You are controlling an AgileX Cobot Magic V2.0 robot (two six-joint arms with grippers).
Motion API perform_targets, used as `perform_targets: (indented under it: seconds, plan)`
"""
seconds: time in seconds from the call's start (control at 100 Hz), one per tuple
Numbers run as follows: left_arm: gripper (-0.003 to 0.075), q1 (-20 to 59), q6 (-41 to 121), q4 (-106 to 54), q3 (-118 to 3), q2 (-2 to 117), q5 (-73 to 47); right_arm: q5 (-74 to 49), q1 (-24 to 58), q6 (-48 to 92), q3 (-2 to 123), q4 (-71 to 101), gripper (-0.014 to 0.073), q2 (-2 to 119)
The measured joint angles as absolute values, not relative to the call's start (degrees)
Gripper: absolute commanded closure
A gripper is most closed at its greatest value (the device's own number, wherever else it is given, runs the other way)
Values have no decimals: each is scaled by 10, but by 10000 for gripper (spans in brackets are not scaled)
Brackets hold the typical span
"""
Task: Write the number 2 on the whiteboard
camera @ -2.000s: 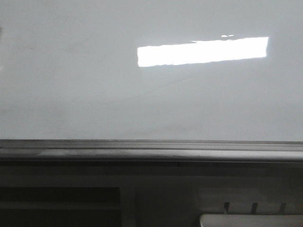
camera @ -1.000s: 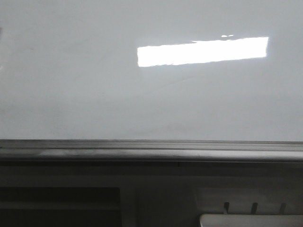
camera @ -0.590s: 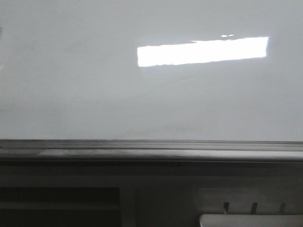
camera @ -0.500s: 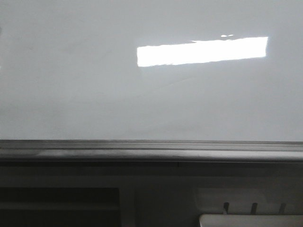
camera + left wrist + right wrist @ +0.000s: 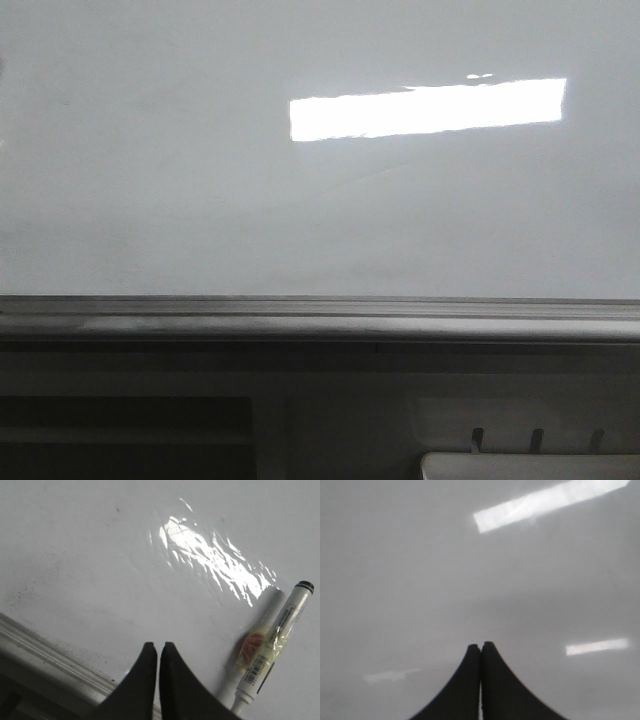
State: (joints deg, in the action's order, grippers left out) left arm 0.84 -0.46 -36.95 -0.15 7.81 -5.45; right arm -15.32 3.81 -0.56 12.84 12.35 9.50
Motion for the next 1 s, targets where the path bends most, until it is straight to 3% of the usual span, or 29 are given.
perform_targets:
  seconds: [0.13, 0.3, 0.41, 0.48, 0.56, 0.61, 0.65, 0.71, 0.89, 1.0]
  plan:
    - [741, 12, 21, -364, -29, 81, -93, -191, 70, 0, 133, 119, 666, 95]
    - [741, 30, 180, -355, -140, 102, -165, -196, 112, 21, 180, 119, 663, 95]
    - [720, 35, 265, -349, -224, 149, -220, -202, 129, 48, 226, 119, 586, 98]
    - [619, 48, 293, -343, -259, 185, -245, -222, 134, 57, 260, 119, 457, 110]
    - [389, 68, 307, -339, -283, 227, -262, -252, 135, 65, 298, 119, 291, 131]
    - [265, 80, 309, -334, -291, 252, -268, -275, 135, 66, 318, 119, 225, 144]
    - [213, 91, 310, -330, -295, 275, -273, -289, 135, 67, 332, 119, 205, 154]
    - [232, 105, 311, -323, -295, 302, -281, -308, 135, 70, 353, 119, 205, 166]
    - [399, 123, 313, -316, -295, 401, -291, -320, 135, 93, 378, 119, 206, 176]
    - [427, 124, 313, -316, -295, 449, -287, -324, 135, 97, 378, 119, 206, 176]
